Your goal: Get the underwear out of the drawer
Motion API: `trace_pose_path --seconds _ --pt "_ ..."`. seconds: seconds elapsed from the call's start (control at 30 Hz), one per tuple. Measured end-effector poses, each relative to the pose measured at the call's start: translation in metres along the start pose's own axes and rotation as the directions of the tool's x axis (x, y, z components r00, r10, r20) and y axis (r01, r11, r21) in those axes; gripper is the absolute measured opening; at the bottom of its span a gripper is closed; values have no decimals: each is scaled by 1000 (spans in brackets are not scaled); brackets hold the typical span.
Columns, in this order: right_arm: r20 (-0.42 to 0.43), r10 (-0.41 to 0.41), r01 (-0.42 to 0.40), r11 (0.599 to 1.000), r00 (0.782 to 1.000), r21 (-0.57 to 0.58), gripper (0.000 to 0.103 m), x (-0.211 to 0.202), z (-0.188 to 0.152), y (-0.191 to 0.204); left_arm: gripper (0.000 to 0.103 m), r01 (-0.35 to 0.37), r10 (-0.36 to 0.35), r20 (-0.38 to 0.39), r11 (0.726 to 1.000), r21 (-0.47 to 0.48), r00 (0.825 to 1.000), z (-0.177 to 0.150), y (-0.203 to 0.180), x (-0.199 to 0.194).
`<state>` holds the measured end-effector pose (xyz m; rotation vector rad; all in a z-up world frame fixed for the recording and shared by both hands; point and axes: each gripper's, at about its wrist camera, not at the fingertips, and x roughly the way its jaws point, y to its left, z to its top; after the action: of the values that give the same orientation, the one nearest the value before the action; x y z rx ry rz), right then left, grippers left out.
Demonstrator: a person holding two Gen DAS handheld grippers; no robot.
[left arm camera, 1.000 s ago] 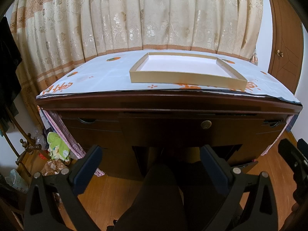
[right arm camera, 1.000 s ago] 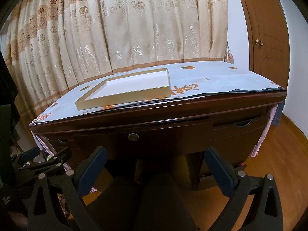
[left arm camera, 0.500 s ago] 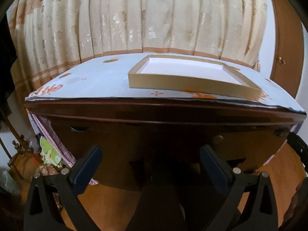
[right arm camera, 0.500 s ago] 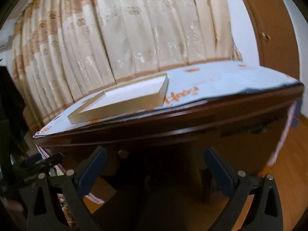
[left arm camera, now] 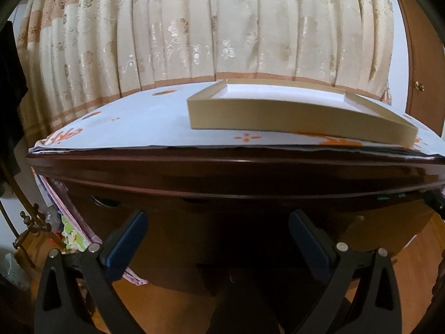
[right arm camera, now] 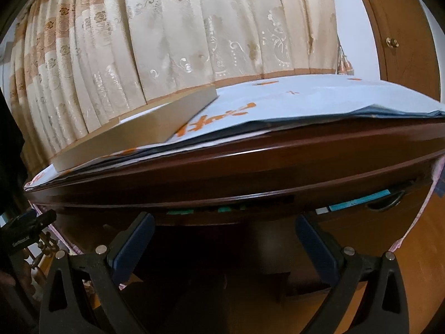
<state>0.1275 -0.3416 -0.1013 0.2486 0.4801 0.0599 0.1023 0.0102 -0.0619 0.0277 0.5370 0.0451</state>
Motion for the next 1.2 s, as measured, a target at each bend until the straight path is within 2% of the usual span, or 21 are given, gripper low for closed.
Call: trace_pose_path --seconds 0.13,0.3,0.47,0.67,0.9,1.13,1.2 --pt "-20 -3 3 1000 1000 8 102 14 -1 -9 103 1 -1 -10 1000 -20 1000 0 10 12" --pt "-29 33 -32 999 999 20 102 22 2 -19 103 2 -2 -5 1000 -29 1000 2 17 20" --pt "-32 116 -114 992 993 62 102 27 6 -30 103 10 -10 4 1000 -23 1000 4 14 23" --pt "-61 145 -143 989 988 41 102 38 7 -31 103 12 -12 -2 1000 -17 1000 6 10 29" --pt "-127 109 -116 992 986 -47 102 38 6 -18 103 23 -23 -7 999 -23 1000 7 13 28" --pt "-149 106 -112 993 983 -27 102 29 6 -18 103 50 -50 8 999 7 999 7 2 18" --pt "-116 66 -68 998 991 -13 102 21 8 -16 103 57 -57 4 998 17 998 9 -3 18"
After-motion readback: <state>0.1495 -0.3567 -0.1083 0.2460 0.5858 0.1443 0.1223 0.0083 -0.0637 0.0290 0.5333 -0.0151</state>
